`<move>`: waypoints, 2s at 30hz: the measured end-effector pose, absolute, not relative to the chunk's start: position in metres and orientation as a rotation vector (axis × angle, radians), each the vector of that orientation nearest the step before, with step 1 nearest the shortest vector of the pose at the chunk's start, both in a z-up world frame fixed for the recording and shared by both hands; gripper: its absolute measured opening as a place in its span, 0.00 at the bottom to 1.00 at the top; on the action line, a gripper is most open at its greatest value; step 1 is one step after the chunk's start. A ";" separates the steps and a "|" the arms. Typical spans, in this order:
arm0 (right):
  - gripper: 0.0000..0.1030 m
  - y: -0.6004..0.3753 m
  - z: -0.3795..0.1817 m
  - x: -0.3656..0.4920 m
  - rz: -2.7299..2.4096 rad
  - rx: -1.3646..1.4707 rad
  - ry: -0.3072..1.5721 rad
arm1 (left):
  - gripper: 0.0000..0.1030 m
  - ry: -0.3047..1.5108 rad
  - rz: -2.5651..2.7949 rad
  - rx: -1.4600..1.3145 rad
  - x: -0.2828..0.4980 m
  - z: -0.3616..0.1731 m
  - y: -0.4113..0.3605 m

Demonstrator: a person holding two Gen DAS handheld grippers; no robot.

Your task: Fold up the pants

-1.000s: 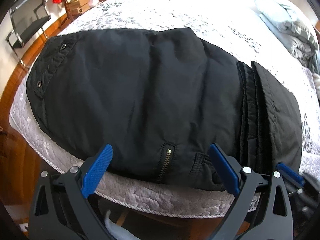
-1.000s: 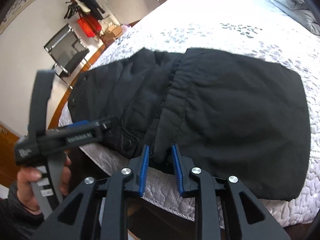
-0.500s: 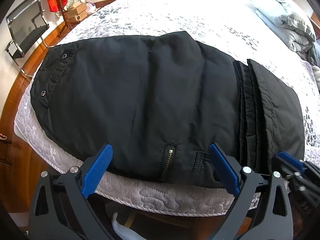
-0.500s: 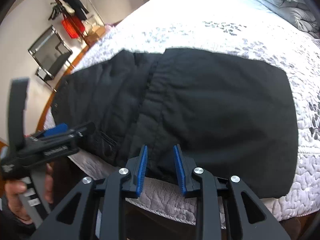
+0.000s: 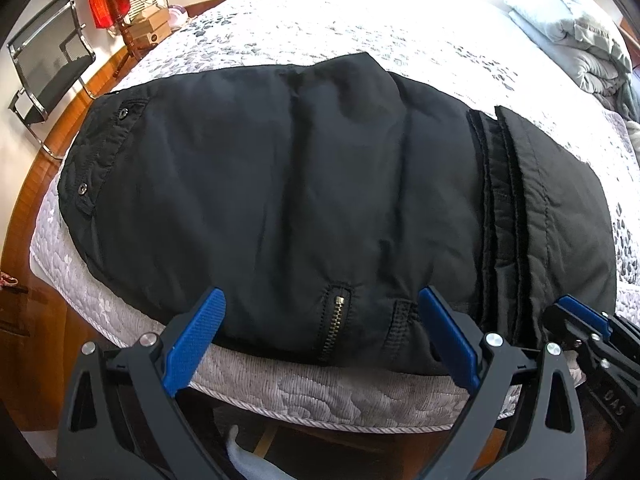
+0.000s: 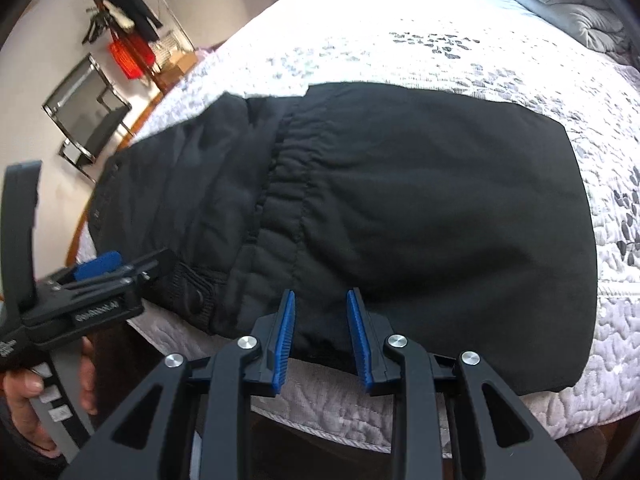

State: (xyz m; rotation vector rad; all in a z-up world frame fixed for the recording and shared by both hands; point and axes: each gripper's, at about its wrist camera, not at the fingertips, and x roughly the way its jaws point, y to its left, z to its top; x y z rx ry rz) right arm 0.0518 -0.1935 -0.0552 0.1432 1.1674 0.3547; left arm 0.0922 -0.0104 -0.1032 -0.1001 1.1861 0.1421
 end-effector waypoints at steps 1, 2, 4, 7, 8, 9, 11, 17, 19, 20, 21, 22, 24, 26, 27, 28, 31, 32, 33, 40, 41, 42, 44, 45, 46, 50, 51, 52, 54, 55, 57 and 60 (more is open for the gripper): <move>0.28 -0.191 -0.058 0.052 0.351 0.130 1.176 | 0.94 1.188 0.141 -0.099 0.092 -0.104 -0.011; 0.28 -0.190 -0.060 0.053 0.350 0.126 1.177 | 0.94 1.191 0.139 -0.098 0.092 -0.105 -0.011; 0.28 -0.191 -0.058 0.053 0.351 0.140 1.177 | 0.94 1.184 0.131 -0.104 0.091 -0.103 -0.010; 0.28 -0.196 -0.048 0.052 0.352 0.162 1.149 | 0.94 1.136 0.133 -0.149 0.087 -0.092 0.001; 0.29 -0.198 -0.043 0.051 0.346 0.160 1.134 | 0.94 1.120 0.139 -0.171 0.086 -0.088 0.006; 0.32 -0.201 -0.039 0.051 0.339 0.155 1.121 | 0.94 1.104 0.150 -0.198 0.085 -0.085 0.013; 0.36 -0.205 -0.032 0.052 0.322 0.146 1.105 | 0.94 1.075 0.186 -0.289 0.082 -0.080 0.034; 0.36 -0.204 -0.030 0.059 0.319 0.132 1.106 | 0.94 1.007 0.324 -0.541 0.074 -0.081 0.100; 0.36 -0.195 -0.029 0.060 0.338 0.119 1.106 | 0.94 1.014 0.362 -0.566 0.075 -0.084 0.116; 0.36 -0.190 -0.029 0.061 0.348 0.110 1.107 | 0.94 1.011 0.381 -0.580 0.073 -0.086 0.122; 0.36 -0.186 -0.029 0.061 0.355 0.103 1.108 | 0.94 1.006 0.399 -0.600 0.072 -0.088 0.129; 0.36 -0.180 -0.030 0.062 0.364 0.090 1.111 | 0.94 1.004 0.417 -0.634 0.071 -0.092 0.139; 0.36 -0.172 -0.031 0.063 0.375 0.072 1.120 | 0.94 1.002 0.433 -0.688 0.072 -0.098 0.150; 0.36 -0.163 -0.034 0.065 0.383 0.052 1.137 | 0.94 0.996 0.446 -0.737 0.074 -0.104 0.161; 0.36 -0.159 -0.035 0.066 0.385 0.041 1.145 | 0.94 0.989 0.450 -0.754 0.074 -0.106 0.165; 0.36 -0.157 -0.036 0.067 0.385 0.032 1.150 | 0.94 0.982 0.446 -0.763 0.076 -0.107 0.168; 0.36 -0.150 -0.037 0.068 0.382 0.006 1.158 | 0.94 0.945 0.418 -0.796 0.077 -0.108 0.177; 0.36 -0.147 -0.037 0.069 0.378 0.000 1.162 | 0.94 0.941 0.417 -0.806 0.078 -0.109 0.180; 0.37 -0.146 -0.038 0.069 0.374 -0.005 1.166 | 0.94 0.942 0.417 -0.818 0.079 -0.111 0.183; 0.43 -0.130 -0.040 0.072 0.338 -0.075 1.190 | 0.94 0.949 0.443 -0.864 0.086 -0.124 0.194; 0.43 -0.128 -0.040 0.074 0.332 -0.090 1.190 | 0.94 0.952 0.446 -0.855 0.088 -0.124 0.193; 0.43 -0.125 -0.040 0.074 0.328 -0.101 1.187 | 0.94 0.954 0.451 -0.850 0.090 -0.125 0.192; 0.43 -0.122 -0.039 0.075 0.325 -0.100 1.188 | 0.94 0.952 0.452 -0.847 0.097 -0.124 0.187; 0.43 -0.122 -0.039 0.076 0.321 -0.101 1.189 | 0.94 0.951 0.452 -0.847 0.097 -0.123 0.186; 0.43 -0.121 -0.038 0.076 0.318 -0.103 1.189 | 0.94 0.944 0.448 -0.849 0.097 -0.120 0.183; 0.42 -0.122 -0.038 0.079 0.299 -0.105 1.198 | 0.94 0.914 0.466 -0.807 0.089 -0.112 0.176; 0.42 -0.122 -0.038 0.080 0.293 -0.102 1.199 | 0.94 0.909 0.483 -0.789 0.087 -0.111 0.174; 0.42 -0.122 -0.038 0.080 0.289 -0.100 1.202 | 0.94 0.905 0.507 -0.771 0.085 -0.109 0.172; 0.42 -0.120 -0.039 0.081 0.280 -0.108 1.207 | 0.94 0.885 0.556 -0.747 0.078 -0.108 0.172; 0.42 -0.118 -0.040 0.081 0.276 -0.116 1.209 | 0.94 0.881 0.576 -0.741 0.075 -0.108 0.172; 0.43 -0.115 -0.042 0.081 0.268 -0.135 1.211 | 0.94 0.882 0.606 -0.768 0.068 -0.113 0.180; 0.46 -0.112 -0.045 0.080 0.267 -0.155 1.212 | 0.94 0.891 0.620 -0.882 0.061 -0.128 0.196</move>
